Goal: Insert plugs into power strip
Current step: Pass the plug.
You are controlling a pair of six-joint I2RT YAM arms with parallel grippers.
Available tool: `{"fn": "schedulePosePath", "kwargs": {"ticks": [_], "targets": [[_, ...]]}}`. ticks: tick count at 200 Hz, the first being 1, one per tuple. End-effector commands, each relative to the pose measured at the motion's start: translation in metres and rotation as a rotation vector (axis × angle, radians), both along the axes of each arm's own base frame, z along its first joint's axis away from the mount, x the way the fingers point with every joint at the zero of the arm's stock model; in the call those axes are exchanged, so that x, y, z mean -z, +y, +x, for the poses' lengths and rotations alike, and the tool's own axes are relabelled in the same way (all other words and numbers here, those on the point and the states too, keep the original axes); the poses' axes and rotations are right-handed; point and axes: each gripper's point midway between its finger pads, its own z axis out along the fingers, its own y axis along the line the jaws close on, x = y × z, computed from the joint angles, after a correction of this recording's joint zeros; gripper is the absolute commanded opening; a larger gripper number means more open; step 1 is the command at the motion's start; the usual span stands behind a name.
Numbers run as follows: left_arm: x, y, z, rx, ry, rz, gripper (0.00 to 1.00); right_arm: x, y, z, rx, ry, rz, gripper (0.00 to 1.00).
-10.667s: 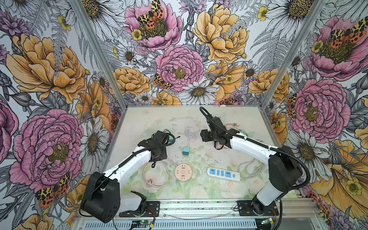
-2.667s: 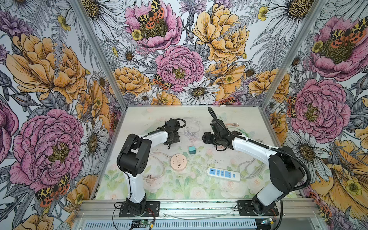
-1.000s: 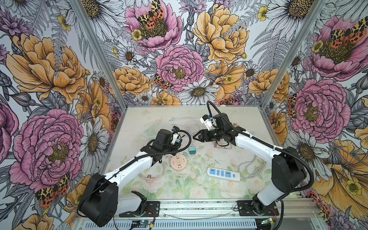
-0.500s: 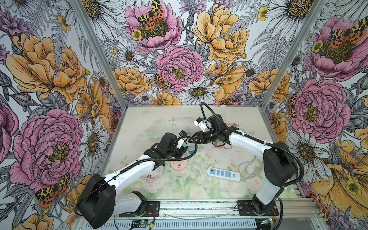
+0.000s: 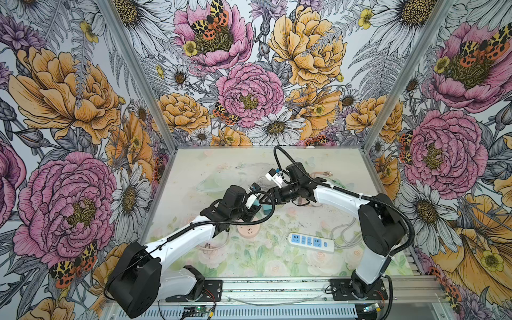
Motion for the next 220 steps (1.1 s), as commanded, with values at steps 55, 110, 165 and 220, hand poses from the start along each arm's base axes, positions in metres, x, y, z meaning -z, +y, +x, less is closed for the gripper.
{"fn": "schedulePosePath", "kwargs": {"ticks": [55,110,165,220], "targets": [[-0.002,-0.023,0.000,0.080,-0.035,0.020,0.38,-0.004,0.016,-0.004,-0.060,0.004,0.049,0.53],[-0.008,-0.022,0.004,0.093,-0.063,0.046,0.38,0.002,0.017,-0.013,-0.095,0.025,0.057,0.51],[-0.014,-0.024,0.005,0.110,-0.076,0.052,0.38,0.013,0.014,-0.014,-0.088,0.034,0.036,0.48],[-0.019,-0.029,0.002,0.171,-0.086,0.073,0.38,0.013,0.015,-0.015,-0.095,0.036,0.039,0.39]]}}
